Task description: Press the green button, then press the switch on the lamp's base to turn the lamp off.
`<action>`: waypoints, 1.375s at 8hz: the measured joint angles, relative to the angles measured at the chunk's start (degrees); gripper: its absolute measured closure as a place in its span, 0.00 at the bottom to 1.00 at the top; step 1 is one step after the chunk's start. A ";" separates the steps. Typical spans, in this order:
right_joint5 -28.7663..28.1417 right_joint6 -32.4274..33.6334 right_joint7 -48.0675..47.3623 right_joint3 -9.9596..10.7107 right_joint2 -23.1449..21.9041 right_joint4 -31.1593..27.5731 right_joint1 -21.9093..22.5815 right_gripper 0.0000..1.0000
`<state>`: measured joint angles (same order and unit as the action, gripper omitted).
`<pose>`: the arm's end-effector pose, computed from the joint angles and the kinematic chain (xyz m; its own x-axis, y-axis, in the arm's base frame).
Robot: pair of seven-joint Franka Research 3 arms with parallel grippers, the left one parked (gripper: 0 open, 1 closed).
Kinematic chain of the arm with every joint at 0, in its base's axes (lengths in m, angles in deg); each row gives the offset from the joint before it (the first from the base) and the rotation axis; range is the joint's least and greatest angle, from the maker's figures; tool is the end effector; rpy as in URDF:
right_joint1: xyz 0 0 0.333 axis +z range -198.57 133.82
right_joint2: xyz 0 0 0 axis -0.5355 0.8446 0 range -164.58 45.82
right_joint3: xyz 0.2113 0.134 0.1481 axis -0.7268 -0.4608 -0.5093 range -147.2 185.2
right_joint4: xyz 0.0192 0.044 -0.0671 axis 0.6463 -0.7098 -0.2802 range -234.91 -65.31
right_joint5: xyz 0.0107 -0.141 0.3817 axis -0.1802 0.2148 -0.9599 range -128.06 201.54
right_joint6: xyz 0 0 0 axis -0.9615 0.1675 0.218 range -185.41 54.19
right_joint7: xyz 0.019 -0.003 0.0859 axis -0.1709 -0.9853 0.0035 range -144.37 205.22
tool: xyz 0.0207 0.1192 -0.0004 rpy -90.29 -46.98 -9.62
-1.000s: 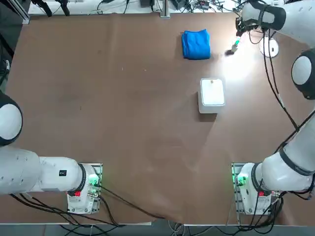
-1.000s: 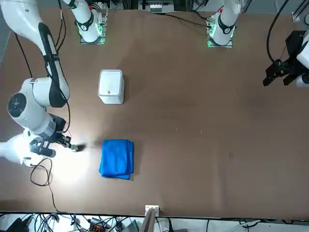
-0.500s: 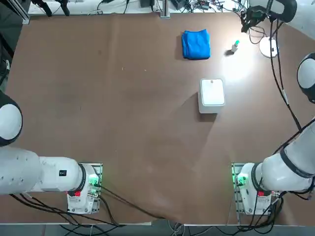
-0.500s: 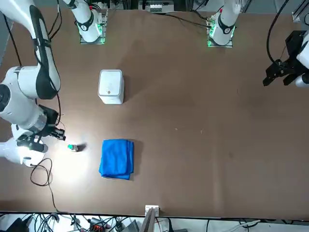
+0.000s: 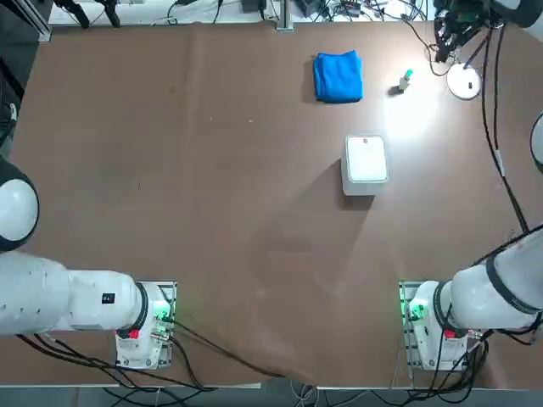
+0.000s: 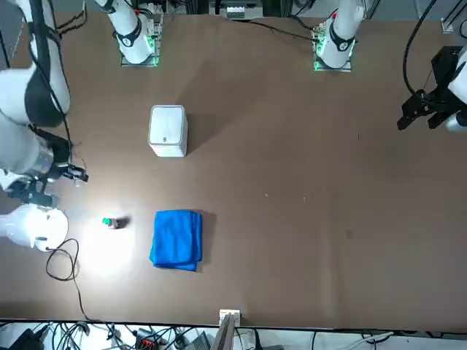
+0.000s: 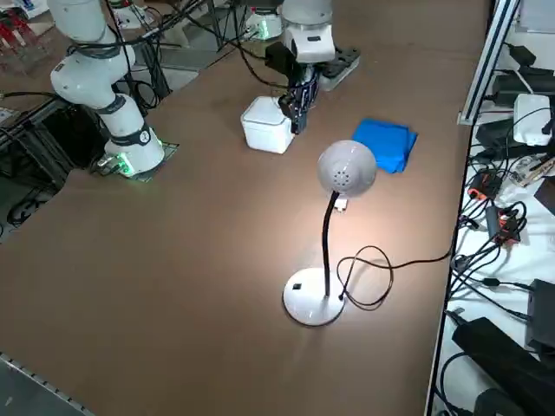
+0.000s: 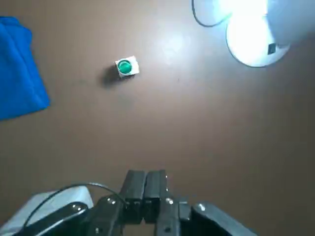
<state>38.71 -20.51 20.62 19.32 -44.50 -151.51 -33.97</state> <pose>0.6293 -0.0244 0.4178 0.9718 -0.1970 -0.1296 -0.1911 -0.9799 0.0569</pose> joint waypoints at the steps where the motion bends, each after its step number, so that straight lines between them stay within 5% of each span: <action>1: 0.00 2.57 2.70 0.05 -1.66 -0.10 -1.84 0.99; 4: 0.01 3.99 13.90 0.36 -2.22 -1.21 -10.02 0.99; 7: -6.25 -3.73 28.51 0.61 2.07 -1.95 -23.56 0.99; 11: -9.16 -19.02 33.27 0.33 11.00 -2.38 -27.04 0.99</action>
<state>29.55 -39.54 53.89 19.65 -33.50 -153.89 -61.01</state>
